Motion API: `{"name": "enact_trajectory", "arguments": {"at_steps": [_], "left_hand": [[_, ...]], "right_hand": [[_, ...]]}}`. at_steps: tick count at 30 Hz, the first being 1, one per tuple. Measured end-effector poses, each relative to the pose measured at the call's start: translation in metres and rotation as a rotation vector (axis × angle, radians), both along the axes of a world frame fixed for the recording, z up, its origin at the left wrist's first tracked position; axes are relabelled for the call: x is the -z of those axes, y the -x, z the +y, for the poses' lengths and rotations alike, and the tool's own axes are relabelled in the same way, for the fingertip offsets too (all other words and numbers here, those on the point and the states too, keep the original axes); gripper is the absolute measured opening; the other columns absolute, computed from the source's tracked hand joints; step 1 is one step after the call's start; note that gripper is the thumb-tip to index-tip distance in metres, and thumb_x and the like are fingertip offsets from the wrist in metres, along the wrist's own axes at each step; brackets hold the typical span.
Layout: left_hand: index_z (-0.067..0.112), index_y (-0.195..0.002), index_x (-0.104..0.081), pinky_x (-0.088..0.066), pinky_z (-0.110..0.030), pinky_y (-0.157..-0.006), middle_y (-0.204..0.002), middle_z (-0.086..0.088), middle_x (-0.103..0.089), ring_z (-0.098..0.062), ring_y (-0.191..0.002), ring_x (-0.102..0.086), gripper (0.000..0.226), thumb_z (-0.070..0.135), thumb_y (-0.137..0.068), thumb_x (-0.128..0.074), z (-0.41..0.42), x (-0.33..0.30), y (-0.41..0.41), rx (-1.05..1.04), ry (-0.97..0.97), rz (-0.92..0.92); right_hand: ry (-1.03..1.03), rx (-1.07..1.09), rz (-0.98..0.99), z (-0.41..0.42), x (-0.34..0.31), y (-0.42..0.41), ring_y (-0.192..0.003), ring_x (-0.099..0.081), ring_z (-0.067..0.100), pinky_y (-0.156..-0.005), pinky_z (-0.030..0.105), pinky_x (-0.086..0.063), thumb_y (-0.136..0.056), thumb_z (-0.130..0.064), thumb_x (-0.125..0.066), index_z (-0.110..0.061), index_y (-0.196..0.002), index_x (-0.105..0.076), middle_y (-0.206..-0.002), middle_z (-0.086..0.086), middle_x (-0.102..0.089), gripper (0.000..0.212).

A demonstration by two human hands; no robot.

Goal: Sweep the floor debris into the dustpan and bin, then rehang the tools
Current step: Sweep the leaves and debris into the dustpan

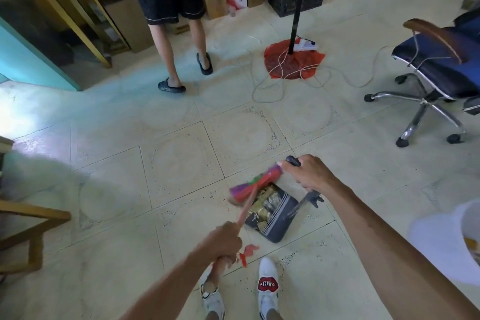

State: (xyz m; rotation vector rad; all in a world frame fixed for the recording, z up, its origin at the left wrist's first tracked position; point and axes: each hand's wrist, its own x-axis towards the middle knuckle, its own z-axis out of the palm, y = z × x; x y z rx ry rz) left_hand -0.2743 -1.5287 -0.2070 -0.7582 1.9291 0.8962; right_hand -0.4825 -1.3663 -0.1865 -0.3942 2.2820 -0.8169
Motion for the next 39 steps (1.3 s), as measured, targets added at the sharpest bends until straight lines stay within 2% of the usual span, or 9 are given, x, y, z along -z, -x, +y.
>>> {"name": "enact_trajectory", "arguments": {"at_steps": [3,7,10,14,17,24,31,34,39], "left_hand": [[0.001,-0.096,-0.061,-0.049,-0.025,-0.04,-0.072,-0.005,-0.073,-0.012,-0.049,-0.065,0.014,0.005,-0.098,-0.048,-0.018,-0.013,-0.005,-0.294,-0.303,-0.069],[0.013,-0.064,-0.058,-0.03,-0.014,-0.026,-0.045,-0.003,-0.06,-0.011,-0.025,-0.044,0.049,0.033,-0.104,-0.037,-0.081,-0.042,-0.049,-0.665,-0.408,-0.058],[0.019,-0.089,-0.061,-0.043,-0.031,-0.048,-0.048,-0.004,-0.059,-0.016,-0.035,-0.047,0.029,0.026,-0.105,-0.037,-0.1,-0.052,-0.079,-0.594,-0.267,0.104],[0.024,-0.115,-0.049,-0.035,-0.018,-0.026,-0.053,-0.006,-0.065,-0.016,-0.035,-0.054,0.016,0.016,-0.105,-0.039,-0.087,-0.05,-0.092,-0.531,-0.063,0.146],[0.005,-0.098,-0.048,-0.031,-0.019,-0.023,-0.058,-0.006,-0.062,-0.017,-0.038,-0.051,0.02,0.01,-0.105,-0.03,-0.05,-0.041,-0.088,-0.612,-0.118,0.077],[0.007,-0.065,-0.045,-0.02,-0.01,-0.021,-0.041,-0.009,-0.048,-0.01,-0.018,-0.036,0.047,0.021,-0.106,-0.029,0.008,-0.038,-0.11,-0.647,-0.354,0.072],[0.025,-0.089,-0.062,-0.034,-0.019,-0.033,-0.058,-0.013,-0.061,-0.016,-0.038,-0.049,0.036,-0.003,-0.099,-0.042,-0.032,-0.079,-0.124,-0.663,-0.179,0.096],[0.014,-0.083,-0.055,-0.031,-0.017,-0.031,-0.055,-0.01,-0.059,-0.014,-0.037,-0.045,0.029,-0.002,-0.098,-0.037,-0.042,-0.085,-0.102,-0.595,-0.144,0.102],[0.005,-0.068,-0.053,-0.031,-0.019,-0.029,-0.061,-0.015,-0.058,-0.012,-0.029,-0.043,0.039,0.005,-0.102,-0.033,-0.052,-0.081,-0.037,-0.45,-0.062,0.115]], "right_hand": [[0.025,-0.001,-0.012,-0.001,-0.001,0.0,-0.04,-0.04,0.013,-0.042,0.025,-0.034,-0.092,-0.051,-0.058,-0.013,-0.069,-0.055,-0.059,0.005,-0.049,0.045],[0.011,0.018,0.02,0.0,0.0,-0.001,-0.04,-0.043,0.012,-0.042,0.023,-0.038,-0.094,-0.049,-0.057,-0.015,-0.066,-0.051,-0.059,0.005,-0.051,0.044],[0.025,0.033,0.009,0.001,0.001,0.001,-0.041,-0.043,0.015,-0.046,0.029,-0.04,-0.092,-0.049,-0.058,-0.016,-0.064,-0.05,-0.059,0.007,-0.05,0.044],[0.014,-0.046,0.034,-0.002,0.003,-0.001,-0.042,-0.041,0.018,-0.046,0.03,-0.038,-0.09,-0.054,-0.057,-0.016,-0.063,-0.048,-0.057,0.008,-0.047,0.047],[-0.008,-0.141,0.057,-0.015,0.003,-0.006,-0.044,-0.043,0.018,-0.046,0.029,-0.039,-0.088,-0.056,-0.058,-0.017,-0.062,-0.047,-0.056,0.005,-0.049,0.048],[-0.062,-0.248,0.14,-0.048,0.009,-0.016,-0.038,-0.039,0.011,-0.033,0.017,-0.03,-0.084,-0.062,-0.059,-0.019,-0.06,-0.039,-0.054,-0.002,-0.045,0.053],[0.049,-0.211,-0.291,-0.031,0.001,-0.002,-0.039,-0.062,0.016,-0.039,0.017,-0.045,-0.081,-0.058,-0.067,-0.013,-0.07,-0.062,-0.049,0.001,-0.062,0.047],[-0.014,-0.118,-0.231,-0.024,-0.004,-0.002,-0.033,-0.036,0.006,-0.034,0.018,-0.031,-0.082,-0.054,-0.068,-0.016,-0.08,-0.057,-0.054,-0.005,-0.049,0.04],[0.047,0.169,-0.049,0.016,-0.024,-0.004,-0.035,-0.038,0.009,-0.037,0.019,-0.031,-0.08,-0.045,-0.065,-0.019,-0.068,-0.053,-0.054,-0.002,-0.048,0.031]]}}
